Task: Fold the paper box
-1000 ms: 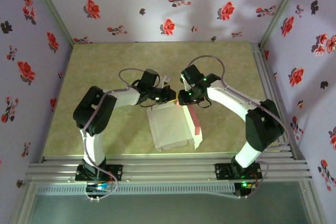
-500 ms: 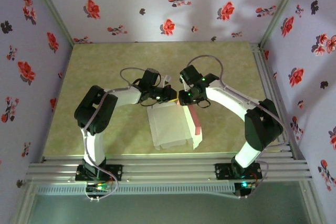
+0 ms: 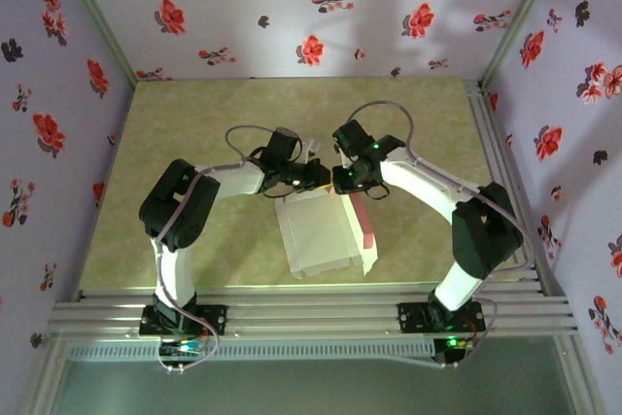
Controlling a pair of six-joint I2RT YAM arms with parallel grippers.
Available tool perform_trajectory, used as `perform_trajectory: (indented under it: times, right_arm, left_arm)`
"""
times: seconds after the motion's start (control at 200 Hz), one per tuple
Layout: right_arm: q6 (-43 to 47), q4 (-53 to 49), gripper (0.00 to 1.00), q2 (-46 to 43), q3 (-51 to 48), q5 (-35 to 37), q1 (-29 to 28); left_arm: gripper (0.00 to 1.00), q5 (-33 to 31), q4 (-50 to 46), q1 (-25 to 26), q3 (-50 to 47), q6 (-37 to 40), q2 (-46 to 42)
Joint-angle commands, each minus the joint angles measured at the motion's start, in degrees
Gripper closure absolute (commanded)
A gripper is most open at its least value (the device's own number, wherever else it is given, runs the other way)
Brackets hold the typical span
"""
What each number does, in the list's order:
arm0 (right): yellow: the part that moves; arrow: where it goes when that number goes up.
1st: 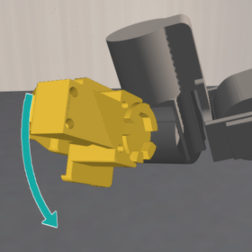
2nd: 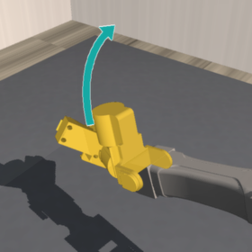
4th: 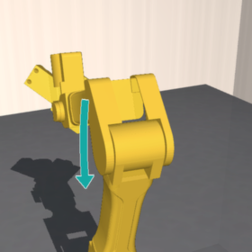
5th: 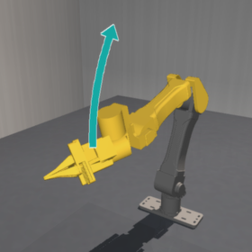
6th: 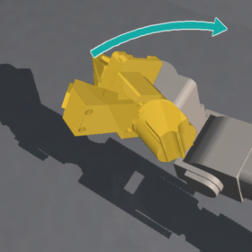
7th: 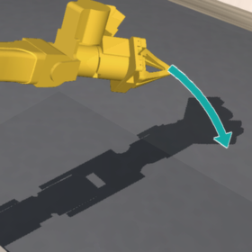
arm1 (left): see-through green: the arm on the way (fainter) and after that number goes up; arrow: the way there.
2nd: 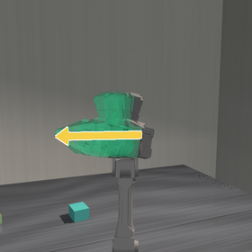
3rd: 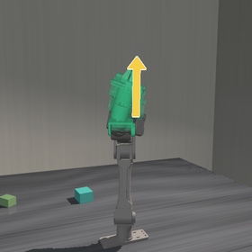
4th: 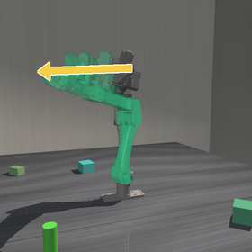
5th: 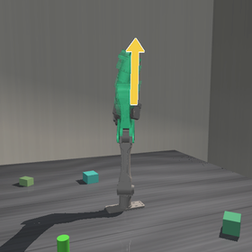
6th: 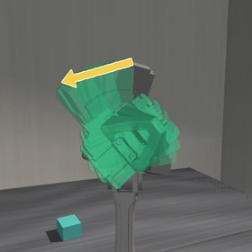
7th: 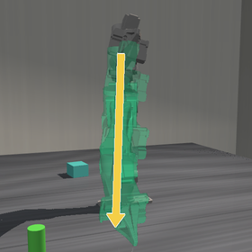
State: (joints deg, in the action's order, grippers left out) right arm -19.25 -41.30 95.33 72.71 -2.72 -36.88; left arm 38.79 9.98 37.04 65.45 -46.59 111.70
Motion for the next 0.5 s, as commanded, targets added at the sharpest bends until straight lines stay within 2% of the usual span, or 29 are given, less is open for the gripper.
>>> perform_trajectory:
  times: [0.0, 0.375, 0.495]
  right_arm:
    - [0.30, 4.86, 0.70, 2.20, 1.30, -7.74, -2.57]
    - [0.99, 4.91, 0.71, 2.60, 1.34, -9.15, -3.54]
    - [0.49, 4.01, 0.71, 2.27, 1.69, -4.99, -3.42]
  left_arm:
    - [0.98, 2.25, 4.53, 3.48, 1.94, -1.05, 0.82]
    - [1.00, -5.12, 4.74, 4.71, 2.93, -4.46, 1.49]
    - [1.00, -6.74, 4.93, 4.81, 1.94, -4.55, 0.59]
